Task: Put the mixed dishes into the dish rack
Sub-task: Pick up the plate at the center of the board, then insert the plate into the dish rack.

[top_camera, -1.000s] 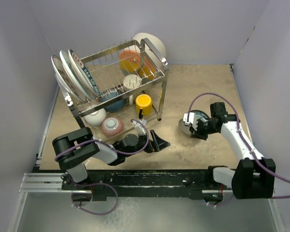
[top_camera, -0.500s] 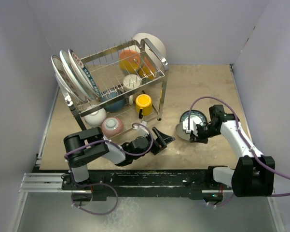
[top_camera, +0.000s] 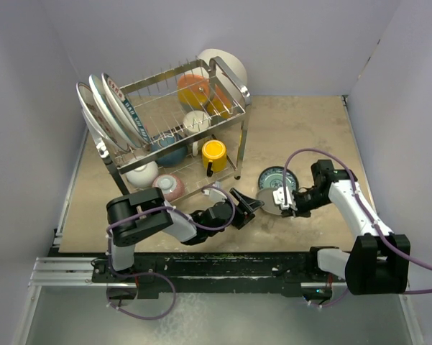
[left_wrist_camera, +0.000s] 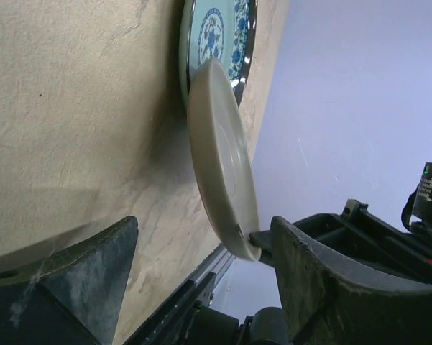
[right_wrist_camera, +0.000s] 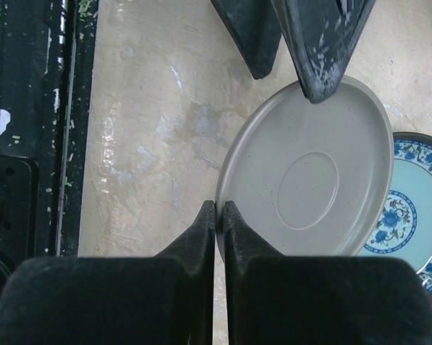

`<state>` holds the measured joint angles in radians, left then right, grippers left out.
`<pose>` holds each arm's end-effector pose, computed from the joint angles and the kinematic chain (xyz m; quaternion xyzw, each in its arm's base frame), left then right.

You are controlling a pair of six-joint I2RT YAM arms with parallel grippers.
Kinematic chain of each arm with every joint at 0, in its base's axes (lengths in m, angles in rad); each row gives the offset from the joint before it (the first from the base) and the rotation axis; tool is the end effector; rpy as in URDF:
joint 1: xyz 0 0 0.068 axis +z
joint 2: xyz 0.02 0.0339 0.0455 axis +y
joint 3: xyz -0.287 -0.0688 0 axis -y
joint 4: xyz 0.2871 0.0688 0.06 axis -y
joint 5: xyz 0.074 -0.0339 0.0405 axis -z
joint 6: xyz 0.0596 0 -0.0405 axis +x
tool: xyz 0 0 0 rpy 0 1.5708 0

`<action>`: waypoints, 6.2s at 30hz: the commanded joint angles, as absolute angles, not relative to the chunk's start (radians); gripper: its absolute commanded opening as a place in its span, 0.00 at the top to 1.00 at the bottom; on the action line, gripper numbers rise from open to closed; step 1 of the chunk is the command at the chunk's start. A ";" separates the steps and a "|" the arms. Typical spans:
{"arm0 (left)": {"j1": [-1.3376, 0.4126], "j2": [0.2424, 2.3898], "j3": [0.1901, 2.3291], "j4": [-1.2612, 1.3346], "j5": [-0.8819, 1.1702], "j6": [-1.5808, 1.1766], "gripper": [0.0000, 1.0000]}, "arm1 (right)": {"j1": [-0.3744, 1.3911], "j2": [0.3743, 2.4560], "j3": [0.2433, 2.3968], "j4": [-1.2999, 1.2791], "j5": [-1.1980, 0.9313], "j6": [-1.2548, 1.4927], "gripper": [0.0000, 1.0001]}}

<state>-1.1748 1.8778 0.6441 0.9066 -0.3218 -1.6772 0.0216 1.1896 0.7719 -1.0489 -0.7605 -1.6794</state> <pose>0.1647 -0.3451 0.0940 -0.2898 0.7539 -0.5502 0.2118 0.2112 0.0457 0.2017 -0.7097 0.5971 0.2148 0.3059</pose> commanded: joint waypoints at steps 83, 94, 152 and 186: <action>-1.201 1.651 0.542 0.837 -0.332 -2.034 1.00 | 0.028 0.943 0.576 -0.966 -0.937 -2.192 0.70; -1.201 1.679 0.515 0.914 -0.339 -1.999 0.71 | 0.028 0.949 0.641 -1.031 -0.956 -2.123 1.00; -1.201 1.373 0.288 1.027 -0.276 -0.853 0.01 | -0.137 1.181 1.815 -0.844 -0.915 -0.561 1.00; -1.200 1.340 0.380 0.803 -0.323 -0.911 0.01 | 0.676 1.764 2.373 -0.264 -0.584 0.174 1.00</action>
<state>-1.1984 1.3769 0.3401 0.8173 -0.3042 -0.8932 0.6437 1.7615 2.3165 -0.4133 -0.7425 0.0658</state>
